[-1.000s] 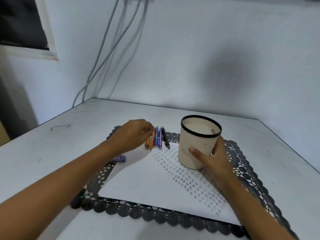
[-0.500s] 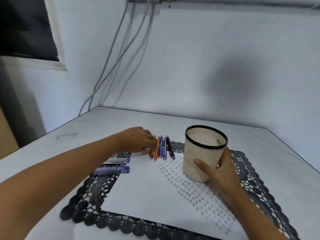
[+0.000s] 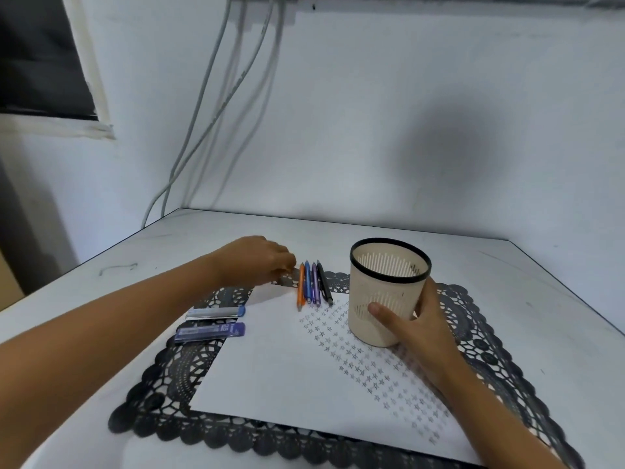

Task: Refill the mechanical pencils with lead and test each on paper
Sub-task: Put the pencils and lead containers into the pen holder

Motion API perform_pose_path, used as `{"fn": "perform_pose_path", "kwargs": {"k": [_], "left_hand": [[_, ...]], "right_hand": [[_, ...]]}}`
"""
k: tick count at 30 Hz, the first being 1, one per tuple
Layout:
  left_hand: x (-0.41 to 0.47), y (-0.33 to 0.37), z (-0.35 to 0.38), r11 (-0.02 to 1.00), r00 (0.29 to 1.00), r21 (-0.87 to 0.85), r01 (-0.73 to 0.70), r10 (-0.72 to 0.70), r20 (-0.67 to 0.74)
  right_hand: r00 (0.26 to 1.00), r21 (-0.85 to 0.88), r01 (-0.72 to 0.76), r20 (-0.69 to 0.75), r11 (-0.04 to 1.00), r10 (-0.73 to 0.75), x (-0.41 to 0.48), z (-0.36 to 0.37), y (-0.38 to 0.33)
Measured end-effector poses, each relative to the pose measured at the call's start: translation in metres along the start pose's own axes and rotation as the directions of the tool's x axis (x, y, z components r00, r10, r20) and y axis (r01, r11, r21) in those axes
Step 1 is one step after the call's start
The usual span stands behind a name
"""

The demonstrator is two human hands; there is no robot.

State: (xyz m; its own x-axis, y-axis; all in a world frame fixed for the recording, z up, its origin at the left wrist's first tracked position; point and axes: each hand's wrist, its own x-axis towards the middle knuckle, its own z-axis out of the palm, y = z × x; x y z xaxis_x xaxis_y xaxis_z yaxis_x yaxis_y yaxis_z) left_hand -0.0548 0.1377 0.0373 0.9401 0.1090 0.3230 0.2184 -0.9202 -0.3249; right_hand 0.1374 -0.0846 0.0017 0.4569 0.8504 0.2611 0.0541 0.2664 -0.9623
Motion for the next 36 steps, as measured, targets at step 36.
{"fn": "perform_pose_path", "kwargs": {"k": [36], "left_hand": [[0.126,0.110,-0.076,0.787,0.852,-0.382,0.485,-0.328,0.407]], "right_hand": [[0.999,0.067,-0.038,0.021,0.997,0.036,-0.003,0.001,-0.002]]}}
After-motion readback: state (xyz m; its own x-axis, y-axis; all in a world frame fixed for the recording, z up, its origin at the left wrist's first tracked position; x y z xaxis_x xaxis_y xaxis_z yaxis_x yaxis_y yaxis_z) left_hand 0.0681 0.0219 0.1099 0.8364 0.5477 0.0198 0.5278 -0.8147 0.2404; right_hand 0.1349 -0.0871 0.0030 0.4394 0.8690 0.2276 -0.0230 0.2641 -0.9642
